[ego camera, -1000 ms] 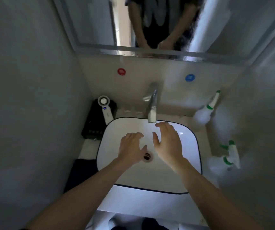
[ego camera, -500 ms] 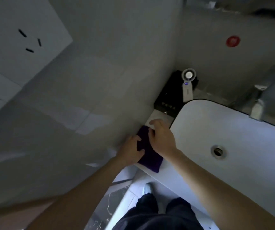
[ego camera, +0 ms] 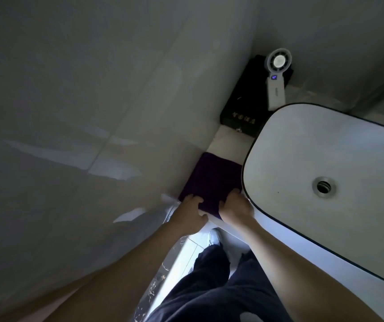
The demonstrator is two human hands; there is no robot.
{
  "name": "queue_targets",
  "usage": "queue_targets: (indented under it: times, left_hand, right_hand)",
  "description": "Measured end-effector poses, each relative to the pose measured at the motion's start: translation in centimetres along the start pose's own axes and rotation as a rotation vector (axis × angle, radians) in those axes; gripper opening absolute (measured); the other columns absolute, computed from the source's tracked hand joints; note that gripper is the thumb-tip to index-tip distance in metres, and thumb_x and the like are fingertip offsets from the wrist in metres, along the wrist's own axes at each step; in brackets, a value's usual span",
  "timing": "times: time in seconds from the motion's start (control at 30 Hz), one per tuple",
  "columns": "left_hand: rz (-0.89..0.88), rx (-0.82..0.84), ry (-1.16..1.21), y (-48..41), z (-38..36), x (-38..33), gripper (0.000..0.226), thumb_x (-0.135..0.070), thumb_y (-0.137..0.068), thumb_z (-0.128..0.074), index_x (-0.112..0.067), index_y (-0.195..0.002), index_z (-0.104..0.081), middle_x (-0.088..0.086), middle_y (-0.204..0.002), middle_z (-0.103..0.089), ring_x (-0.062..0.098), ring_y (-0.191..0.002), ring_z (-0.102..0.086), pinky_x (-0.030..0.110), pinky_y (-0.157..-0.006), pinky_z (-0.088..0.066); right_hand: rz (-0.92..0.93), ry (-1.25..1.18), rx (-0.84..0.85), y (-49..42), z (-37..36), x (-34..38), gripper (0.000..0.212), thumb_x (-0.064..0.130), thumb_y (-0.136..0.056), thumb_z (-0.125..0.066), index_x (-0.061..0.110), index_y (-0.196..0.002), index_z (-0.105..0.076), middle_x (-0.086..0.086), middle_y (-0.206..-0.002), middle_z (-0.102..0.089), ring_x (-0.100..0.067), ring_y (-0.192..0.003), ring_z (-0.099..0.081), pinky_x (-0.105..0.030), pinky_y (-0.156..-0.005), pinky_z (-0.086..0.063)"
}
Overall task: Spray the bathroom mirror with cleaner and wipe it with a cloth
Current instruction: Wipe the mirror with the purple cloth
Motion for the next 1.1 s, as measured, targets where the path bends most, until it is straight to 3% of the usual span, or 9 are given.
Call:
queue_targets:
  times: [0.1, 0.33, 0.47, 0.63, 0.7, 0.8, 0.9, 1.0, 1.1]
  left_hand:
    - [0.012, 0.027, 0.027, 0.3, -0.8, 0.2, 0.058, -0.025, -0.096, -0.063, -0.013, -0.149, -0.042, 0.006, -0.16, -0.031, 0.022, -0.139, -0.044, 0.023, -0.105, -0.034]
    - [0.015, -0.008, 0.12, 1.6, -0.1, 1.5, 0.046, -0.023, -0.094, -0.063, -0.013, -0.137, -0.054, 0.008, -0.135, -0.056, 0.021, -0.114, -0.058, 0.025, -0.092, -0.044]
    - [0.032, -0.109, 0.341, 2.4, 0.9, 1.4, 0.034, -0.008, -0.096, -0.056, -0.016, -0.129, -0.058, 0.004, -0.127, -0.06, 0.02, -0.109, -0.059, 0.026, -0.089, -0.046]
    - [0.007, -0.278, 0.66, 3.6, 2.7, 0.4, 0.029, 0.006, -0.095, -0.052, -0.019, -0.108, -0.058, 0.008, -0.109, -0.066, 0.022, -0.092, -0.061, 0.027, -0.074, -0.047]
    - [-0.025, -0.337, 0.708, 3.9, 3.9, -0.4, 0.027, 0.002, -0.097, -0.053, -0.023, -0.107, -0.057, 0.008, -0.11, -0.066, 0.023, -0.094, -0.064, 0.029, -0.077, -0.053]
    - [-0.064, -0.355, 0.747, 4.6, 5.3, -2.4, 0.022, -0.009, -0.101, -0.054, -0.03, -0.106, -0.059, 0.005, -0.116, -0.063, 0.025, -0.104, -0.064, 0.044, -0.09, -0.057]
    - [-0.159, -0.318, 0.721, 4.9, 6.0, -5.2, 0.02, -0.018, -0.104, -0.05, -0.034, -0.106, -0.061, -0.002, -0.112, -0.066, 0.015, -0.102, -0.065, 0.032, -0.082, -0.054]
    - [-0.236, -0.248, 0.706, 5.0, 5.8, -8.2, 0.019, -0.026, -0.107, -0.045, -0.026, -0.106, -0.063, -0.004, -0.103, -0.068, -0.006, -0.082, -0.064, 0.012, -0.066, -0.046]
    - [-0.284, -0.153, 0.731, 5.4, 5.6, -11.5, 0.015, -0.03, -0.107, -0.047, -0.023, -0.105, -0.06, 0.002, -0.105, -0.067, -0.002, -0.083, -0.064, 0.013, -0.072, -0.048]
  right_hand:
    - [0.023, 0.004, -0.049, 0.2, -0.6, -0.1, 0.051, 0.025, -0.096, -0.057, -0.002, -0.134, -0.04, -0.017, -0.118, -0.066, -0.032, -0.105, -0.067, -0.031, -0.069, -0.042]
    - [0.217, -0.137, -0.099, 1.8, 0.8, 1.1, 0.01, 0.015, -0.094, -0.05, 0.015, -0.102, -0.044, -0.001, -0.081, -0.061, -0.024, -0.073, -0.061, -0.033, -0.056, -0.041]
    - [0.399, -0.32, -0.126, 4.1, 2.6, 3.9, 0.017, 0.009, -0.09, -0.053, 0.023, -0.09, -0.042, 0.007, -0.072, -0.057, -0.011, -0.061, -0.053, -0.025, -0.047, -0.032]
    - [0.431, -0.639, -0.233, 6.5, 7.2, 5.7, 0.036, -0.002, -0.087, -0.055, 0.033, -0.084, -0.047, 0.014, -0.067, -0.055, -0.004, -0.061, -0.05, -0.021, -0.056, -0.04]
    - [0.44, -0.748, -0.267, 7.3, 9.6, 5.9, 0.031, -0.002, -0.087, -0.057, 0.028, -0.089, -0.053, 0.011, -0.069, -0.053, -0.008, -0.063, -0.05, -0.027, -0.062, -0.045]
    - [0.44, -0.902, -0.327, 8.7, 13.2, 5.4, 0.023, -0.004, -0.087, -0.062, 0.019, -0.09, -0.06, 0.002, -0.068, -0.053, -0.007, -0.062, -0.051, -0.02, -0.062, -0.044]
    - [0.414, -1.056, -0.352, 10.1, 16.0, 4.2, 0.019, -0.007, -0.09, -0.063, 0.012, -0.092, -0.063, -0.005, -0.066, -0.052, -0.015, -0.064, -0.052, -0.025, -0.062, -0.046]
    - [0.367, -1.239, -0.319, 11.8, 18.3, 3.0, 0.017, -0.005, -0.093, -0.062, 0.012, -0.094, -0.065, -0.007, -0.069, -0.053, -0.025, -0.07, -0.052, -0.03, -0.062, -0.046]
    - [0.389, -1.239, -0.356, 14.0, 21.6, 2.1, 0.017, -0.003, -0.093, -0.064, 0.013, -0.097, -0.066, -0.009, -0.076, -0.059, -0.025, -0.076, -0.057, -0.035, -0.069, -0.048]
Point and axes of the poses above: each hand's wrist, its own y-axis away from the middle knuckle, its own z-axis out of the back of the hand, x = y × z, the point moved 6 cm from there along -y, towards the middle knuckle
